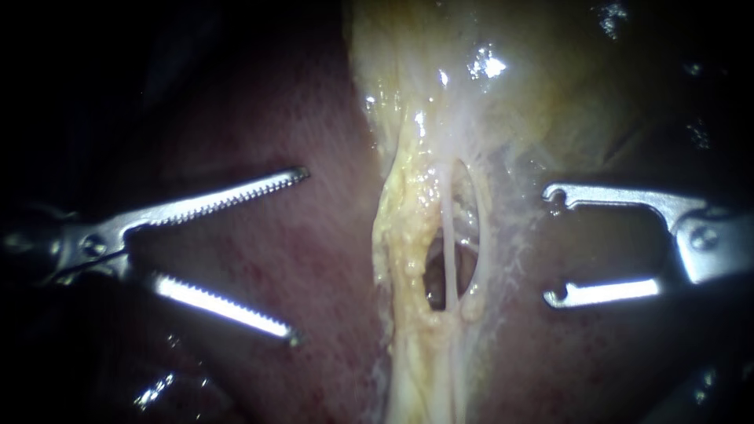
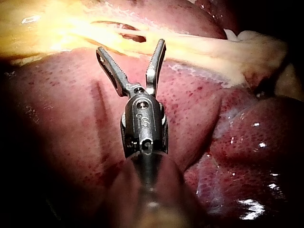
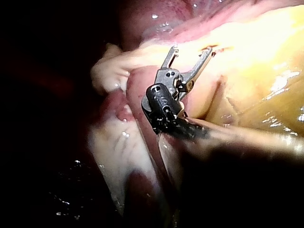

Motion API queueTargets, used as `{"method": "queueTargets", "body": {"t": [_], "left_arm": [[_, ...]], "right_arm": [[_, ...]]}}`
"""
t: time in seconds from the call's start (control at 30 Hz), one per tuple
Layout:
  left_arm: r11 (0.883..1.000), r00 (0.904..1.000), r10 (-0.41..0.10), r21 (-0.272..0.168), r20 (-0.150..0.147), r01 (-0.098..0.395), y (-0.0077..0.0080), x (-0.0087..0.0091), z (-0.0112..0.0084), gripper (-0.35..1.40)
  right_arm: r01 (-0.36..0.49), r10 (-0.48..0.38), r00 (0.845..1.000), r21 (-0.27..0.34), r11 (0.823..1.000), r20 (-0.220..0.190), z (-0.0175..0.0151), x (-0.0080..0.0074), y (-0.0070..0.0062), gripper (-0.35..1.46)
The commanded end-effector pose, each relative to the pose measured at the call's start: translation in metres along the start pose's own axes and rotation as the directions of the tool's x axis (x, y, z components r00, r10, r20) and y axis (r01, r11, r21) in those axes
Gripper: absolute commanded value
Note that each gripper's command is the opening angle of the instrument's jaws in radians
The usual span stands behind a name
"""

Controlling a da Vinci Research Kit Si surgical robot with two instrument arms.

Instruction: Grabbing gallbladder

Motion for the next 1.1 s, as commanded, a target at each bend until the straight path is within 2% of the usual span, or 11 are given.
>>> {"method": "queueTargets", "body": {"t": [0.03,0.2,0.33,0.47,0.83,0.87,0.97,1.1], "left_arm": [[1.0,1.0,-0.01,-0.005,-0.002,0.01,0.0,-0.0001,0.0,1.02],[0.995,0.9952,-0.097,-0.041,-0.012,0.096,-0.0002,-0.001,-0.0003,0.95],[0.99,0.9915,-0.128,-0.055,-0.025,0.126,-0.0007,-0.0015,-0.0003,0.93],[0.983,0.983,-0.177,-0.058,-0.05,0.174,-0.0011,-0.002,0.0,0.87],[0.979,0.9754,-0.2,-0.068,-0.091,0.195,-0.001,-0.0016,0.0022,0.8],[0.977,0.9739,-0.207,-0.071,-0.094,0.201,-0.0008,-0.0016,0.0025,0.75],[0.975,0.9702,-0.217,-0.08,-0.108,0.209,-0.0001,-0.0017,0.004,0.75],[0.973,0.9686,-0.224,-0.083,-0.108,0.216,0.0006,-0.0015,0.0058,0.73]], "right_arm": [[-0.006,0.006,1.0,0.0,1.0,0.0,0.0,0.0,0.0,0.6],[-0.006,0.006,1.0,0.0,1.0,0.0,0.0,0.0,0.0,0.6],[-0.006,0.006,1.0,0.0,1.0,0.0,0.0,0.0,0.0,0.6],[-0.006,0.006,1.0,0.0,1.0,0.0,0.0,0.0,0.0,0.6],[-0.012,0.012,1.0,-0.001,1.0,0.001,0.0,-0.0001,0.0,0.6],[-0.012,0.012,1.0,-0.001,1.0,0.001,0.0,-0.0001,0.0,0.6],[-0.012,0.012,1.0,-0.001,1.0,0.001,0.0,-0.0001,0.0,0.6],[-0.012,0.012,1.0,0.0,1.0,0.0,-0.0001,-0.0001,0.0,0.6]]}}
